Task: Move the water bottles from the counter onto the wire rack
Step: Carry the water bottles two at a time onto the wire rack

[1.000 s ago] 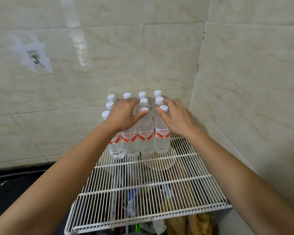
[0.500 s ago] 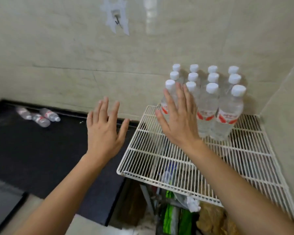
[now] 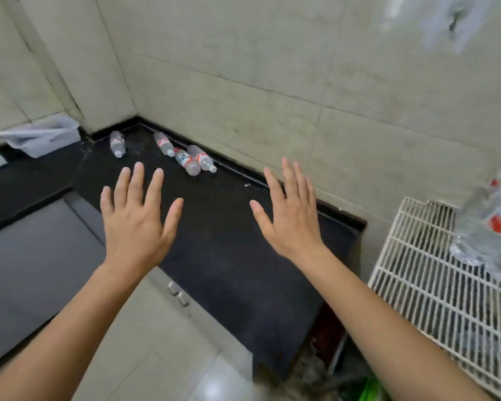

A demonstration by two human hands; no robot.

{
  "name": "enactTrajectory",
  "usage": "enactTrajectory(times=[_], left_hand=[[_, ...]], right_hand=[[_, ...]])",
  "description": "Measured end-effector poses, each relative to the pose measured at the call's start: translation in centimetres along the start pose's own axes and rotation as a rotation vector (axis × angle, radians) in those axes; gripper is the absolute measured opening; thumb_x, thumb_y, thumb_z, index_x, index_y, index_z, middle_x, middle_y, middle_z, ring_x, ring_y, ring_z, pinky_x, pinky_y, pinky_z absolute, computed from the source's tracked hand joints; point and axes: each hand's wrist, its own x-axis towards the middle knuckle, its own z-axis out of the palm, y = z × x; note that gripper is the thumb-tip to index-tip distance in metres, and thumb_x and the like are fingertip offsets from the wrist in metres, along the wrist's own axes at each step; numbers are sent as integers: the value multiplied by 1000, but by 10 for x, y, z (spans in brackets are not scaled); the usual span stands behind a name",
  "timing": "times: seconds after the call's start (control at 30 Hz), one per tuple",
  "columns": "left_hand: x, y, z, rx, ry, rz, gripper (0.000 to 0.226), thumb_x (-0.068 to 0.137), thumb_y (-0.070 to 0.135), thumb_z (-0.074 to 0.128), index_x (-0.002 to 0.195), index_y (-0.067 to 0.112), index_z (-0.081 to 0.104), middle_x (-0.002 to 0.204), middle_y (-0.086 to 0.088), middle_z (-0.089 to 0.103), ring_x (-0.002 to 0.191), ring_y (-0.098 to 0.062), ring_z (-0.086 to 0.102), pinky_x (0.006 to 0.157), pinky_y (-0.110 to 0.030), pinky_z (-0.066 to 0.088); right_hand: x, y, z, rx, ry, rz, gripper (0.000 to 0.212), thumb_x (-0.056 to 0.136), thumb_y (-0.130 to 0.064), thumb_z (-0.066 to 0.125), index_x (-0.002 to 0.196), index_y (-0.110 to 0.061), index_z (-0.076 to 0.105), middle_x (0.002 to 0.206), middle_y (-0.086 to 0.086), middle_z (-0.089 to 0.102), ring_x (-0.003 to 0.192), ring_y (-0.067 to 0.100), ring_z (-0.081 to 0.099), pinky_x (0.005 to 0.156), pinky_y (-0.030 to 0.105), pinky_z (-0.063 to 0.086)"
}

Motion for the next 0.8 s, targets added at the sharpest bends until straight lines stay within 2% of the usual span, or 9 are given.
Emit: enactTrajectory(times=[0.07, 0.3, 0.43, 0.63, 0.8], left_hand=[[10, -53, 2, -5, -12, -28, 67, 99, 52, 35, 151, 10, 42, 160, -22, 33, 150, -40, 25, 116, -63, 21], [49, -199, 18, 62, -91, -7, 68, 100, 53, 31, 151, 10, 42, 159, -23, 34, 149, -40, 28, 116, -63, 23], [78, -251, 48, 70, -111, -22, 69, 100, 54, 30, 151, 9, 41, 158, -24, 34, 149, -40, 28, 116, -63, 24], [131, -300, 122, 48, -170, 16, 68, 99, 53, 32, 149, 9, 44, 157, -24, 36, 147, -41, 30, 113, -64, 28], [219, -338, 189, 73, -227, 54, 69, 98, 54, 33, 150, 10, 44, 157, -23, 37, 147, -40, 31, 113, -64, 28]], right_hand=[[27, -49, 29, 18, -8, -6, 67, 103, -53, 40, 159, -17, 31, 169, 16, 12, 157, 33, 8, 126, 47, 5], [98, -191, 117, 91, -89, -124, 69, 102, -53, 41, 159, -14, 31, 169, 17, 14, 156, 32, 13, 125, 50, 17], [135, -214, 160, 99, -115, -143, 69, 102, -51, 44, 158, -13, 32, 168, 17, 17, 156, 33, 16, 122, 52, 23], [197, -225, 238, 89, -137, -64, 67, 102, -52, 44, 155, -11, 37, 166, 18, 22, 154, 33, 21, 121, 52, 27], [276, -223, 313, 162, -134, -33, 63, 101, -46, 52, 151, -9, 42, 163, 21, 28, 148, 39, 34, 116, 55, 34]])
